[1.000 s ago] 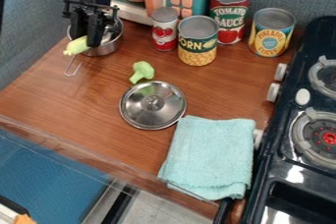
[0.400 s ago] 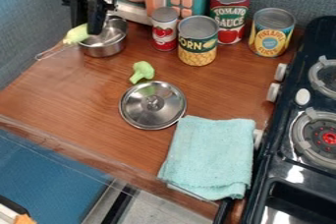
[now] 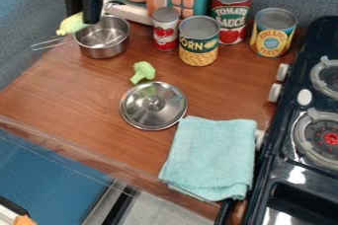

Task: Moved the green spoon from the right side of the silver lid to the left side

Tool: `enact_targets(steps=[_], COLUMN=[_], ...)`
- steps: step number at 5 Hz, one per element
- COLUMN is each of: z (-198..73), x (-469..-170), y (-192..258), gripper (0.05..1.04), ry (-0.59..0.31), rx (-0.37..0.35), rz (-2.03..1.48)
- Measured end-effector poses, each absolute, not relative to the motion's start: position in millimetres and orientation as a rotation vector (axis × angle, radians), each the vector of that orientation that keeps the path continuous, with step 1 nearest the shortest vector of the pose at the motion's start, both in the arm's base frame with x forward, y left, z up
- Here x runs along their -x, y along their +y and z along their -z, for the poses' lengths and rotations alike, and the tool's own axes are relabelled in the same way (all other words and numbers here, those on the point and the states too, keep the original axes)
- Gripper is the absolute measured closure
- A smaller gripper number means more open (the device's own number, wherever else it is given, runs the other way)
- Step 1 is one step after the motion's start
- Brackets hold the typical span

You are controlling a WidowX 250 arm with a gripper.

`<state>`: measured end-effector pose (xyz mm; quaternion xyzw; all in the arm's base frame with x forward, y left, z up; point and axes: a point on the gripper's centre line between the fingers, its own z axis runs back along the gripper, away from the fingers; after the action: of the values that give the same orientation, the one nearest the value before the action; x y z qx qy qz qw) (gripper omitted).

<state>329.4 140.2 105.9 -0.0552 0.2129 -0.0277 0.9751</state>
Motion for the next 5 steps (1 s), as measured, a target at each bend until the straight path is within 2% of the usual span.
enact_targets(steps=[1, 2, 3, 5], z=[-97.2, -73.1, -69.1, -59.7], x=[-325.6, -319.0, -320.7, -315.3], y=[121.9, 114.5, 121.1, 130.9], gripper=[0.705, 0.705, 0.705, 0.705], ry=[0.419, 0.418, 0.402, 0.398], rx=[0.113, 0.139, 0.097, 0.074], rz=[0.124, 0.149, 0.132, 0.109])
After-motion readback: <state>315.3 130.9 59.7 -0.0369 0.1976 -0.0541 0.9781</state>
